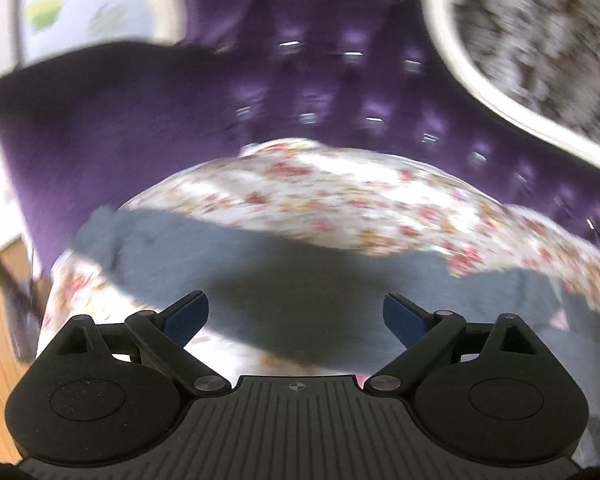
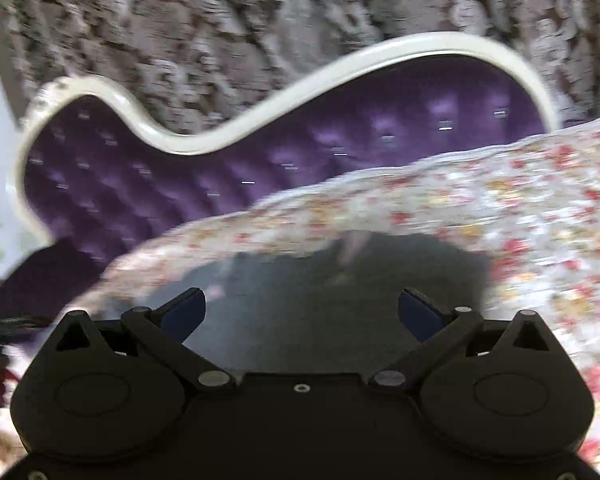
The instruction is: Fold small clothes
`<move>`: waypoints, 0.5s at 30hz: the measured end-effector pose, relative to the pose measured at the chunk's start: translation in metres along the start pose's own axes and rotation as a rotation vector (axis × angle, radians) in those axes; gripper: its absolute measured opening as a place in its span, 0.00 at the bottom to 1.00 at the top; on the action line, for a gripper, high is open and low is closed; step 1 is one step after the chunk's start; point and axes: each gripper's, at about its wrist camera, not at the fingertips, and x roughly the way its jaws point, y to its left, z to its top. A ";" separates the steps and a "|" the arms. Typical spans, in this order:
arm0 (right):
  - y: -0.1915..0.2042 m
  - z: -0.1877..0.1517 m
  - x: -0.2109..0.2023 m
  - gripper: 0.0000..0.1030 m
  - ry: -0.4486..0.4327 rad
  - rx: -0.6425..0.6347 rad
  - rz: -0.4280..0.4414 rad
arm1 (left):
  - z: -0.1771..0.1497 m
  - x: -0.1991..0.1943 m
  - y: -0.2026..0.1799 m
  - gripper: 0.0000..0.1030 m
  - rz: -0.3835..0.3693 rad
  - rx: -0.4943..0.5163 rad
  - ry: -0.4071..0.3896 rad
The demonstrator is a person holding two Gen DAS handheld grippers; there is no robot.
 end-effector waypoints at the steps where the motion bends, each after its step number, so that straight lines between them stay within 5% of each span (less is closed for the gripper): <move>1: 0.005 -0.001 -0.001 0.99 -0.007 -0.001 0.030 | 0.000 0.003 0.011 0.92 0.005 -0.034 0.005; 15: 0.089 -0.032 0.003 0.99 0.018 -0.165 0.252 | -0.012 0.052 0.107 0.91 0.061 -0.257 0.009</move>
